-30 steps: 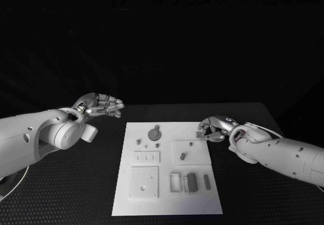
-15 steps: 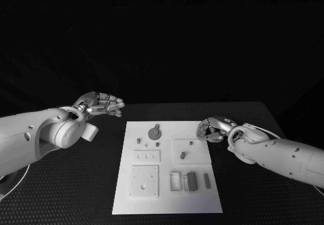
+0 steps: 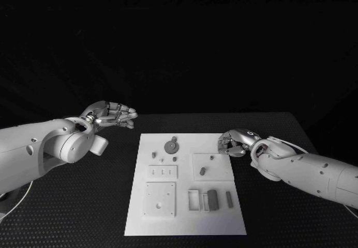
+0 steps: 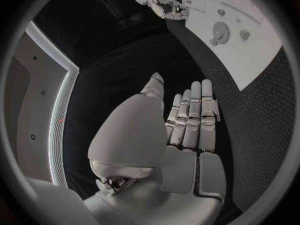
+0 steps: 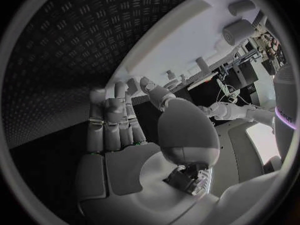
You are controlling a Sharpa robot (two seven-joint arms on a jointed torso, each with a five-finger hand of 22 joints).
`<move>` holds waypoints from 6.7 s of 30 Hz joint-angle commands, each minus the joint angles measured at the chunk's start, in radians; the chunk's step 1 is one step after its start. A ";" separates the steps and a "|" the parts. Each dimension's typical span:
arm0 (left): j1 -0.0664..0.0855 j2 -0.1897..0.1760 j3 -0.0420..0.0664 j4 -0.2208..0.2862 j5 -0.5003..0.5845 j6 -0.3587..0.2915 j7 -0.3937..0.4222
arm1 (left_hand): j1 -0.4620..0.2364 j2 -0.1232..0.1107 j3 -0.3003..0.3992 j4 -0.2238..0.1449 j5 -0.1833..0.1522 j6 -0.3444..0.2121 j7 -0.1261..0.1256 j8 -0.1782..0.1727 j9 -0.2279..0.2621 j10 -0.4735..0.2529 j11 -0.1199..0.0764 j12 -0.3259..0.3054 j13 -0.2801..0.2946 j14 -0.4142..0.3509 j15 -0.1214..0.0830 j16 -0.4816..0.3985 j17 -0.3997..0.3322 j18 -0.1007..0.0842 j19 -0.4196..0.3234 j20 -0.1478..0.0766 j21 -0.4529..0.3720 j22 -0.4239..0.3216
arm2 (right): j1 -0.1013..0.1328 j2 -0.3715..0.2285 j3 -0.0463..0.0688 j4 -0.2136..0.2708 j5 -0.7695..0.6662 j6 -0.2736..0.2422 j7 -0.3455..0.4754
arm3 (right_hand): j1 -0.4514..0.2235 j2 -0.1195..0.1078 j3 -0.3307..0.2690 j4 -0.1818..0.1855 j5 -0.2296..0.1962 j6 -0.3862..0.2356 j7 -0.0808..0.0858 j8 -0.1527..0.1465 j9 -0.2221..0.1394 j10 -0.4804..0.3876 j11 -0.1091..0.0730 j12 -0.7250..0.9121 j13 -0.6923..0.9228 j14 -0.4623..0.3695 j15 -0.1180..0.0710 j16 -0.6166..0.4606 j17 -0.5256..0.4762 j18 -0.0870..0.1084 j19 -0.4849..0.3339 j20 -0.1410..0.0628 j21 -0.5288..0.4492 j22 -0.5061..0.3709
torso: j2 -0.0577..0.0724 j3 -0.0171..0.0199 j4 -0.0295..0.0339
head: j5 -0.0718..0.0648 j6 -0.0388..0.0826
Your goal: Assemble the parts on the task board
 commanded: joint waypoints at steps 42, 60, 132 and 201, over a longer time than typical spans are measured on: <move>0.001 -0.005 0.001 0.011 -0.038 0.003 0.014 | -0.002 0.019 0.016 -0.001 0.000 0.078 0.015 0.030 0.012 0.106 -0.031 0.037 0.029 0.016 0.003 -0.010 0.017 0.014 0.011 0.003 -0.008 0.009 | -0.024 0.026 -0.001 -0.019 -0.002 -0.049 0.012 | 0.001 0.076 -0.005 -0.032 0.002 0.100 -0.037 0.058 0.022 0.113 -0.056 0.021 0.098 0.024 -0.038 -0.012 0.014 0.046 0.019 -0.012 -0.004 0.015 | 0.000 0.0014 -0.0008 | 0.003 -0.009; 0.001 -0.003 0.001 0.025 -0.189 0.041 -0.142 | 0.038 0.038 0.060 -0.003 0.042 0.163 -0.014 0.028 -0.004 0.182 -0.061 0.037 0.071 0.097 -0.039 0.031 0.092 0.010 0.077 -0.036 0.026 0.048 | 0.026 0.028 0.000 0.035 -0.022 -0.044 -0.014 | 0.016 0.066 -0.005 -0.037 0.002 0.106 -0.041 0.059 0.027 0.120 -0.061 0.015 0.112 0.033 -0.043 -0.013 0.016 0.046 0.025 -0.018 -0.001 0.019 | -0.001 0.0006 -0.0022 | 0.013 0.005; -0.020 0.120 0.000 0.151 -0.083 0.021 -0.440 | -0.163 0.099 -0.135 0.002 -0.001 0.259 -0.051 0.033 -0.012 0.242 -0.101 0.039 0.260 0.168 -0.082 0.037 0.288 0.012 0.133 -0.079 0.059 0.141 | 0.105 0.193 0.037 0.294 -0.059 0.110 -0.164 | -0.010 0.066 -0.014 -0.030 0.002 0.100 -0.037 0.051 0.028 0.122 -0.058 -0.006 0.125 0.032 -0.040 -0.014 0.024 0.046 0.027 -0.016 -0.001 0.023 | 0.001 0.0013 -0.0010 | 0.042 0.027; -0.020 0.130 0.001 0.137 -0.079 0.005 -0.441 | -0.017 0.120 0.054 -0.013 0.174 0.340 -0.093 0.037 0.018 0.312 -0.133 0.020 0.381 0.192 -0.106 0.095 0.330 0.000 0.143 -0.104 0.074 0.239 | 0.093 0.208 0.037 0.291 -0.056 0.146 -0.169 | -0.015 0.069 -0.013 -0.031 0.002 0.104 -0.039 0.051 0.029 0.126 -0.059 -0.010 0.130 0.032 -0.042 -0.016 0.026 0.046 0.026 -0.017 -0.002 0.023 | 0.001 0.0003 -0.0007 | 0.045 0.014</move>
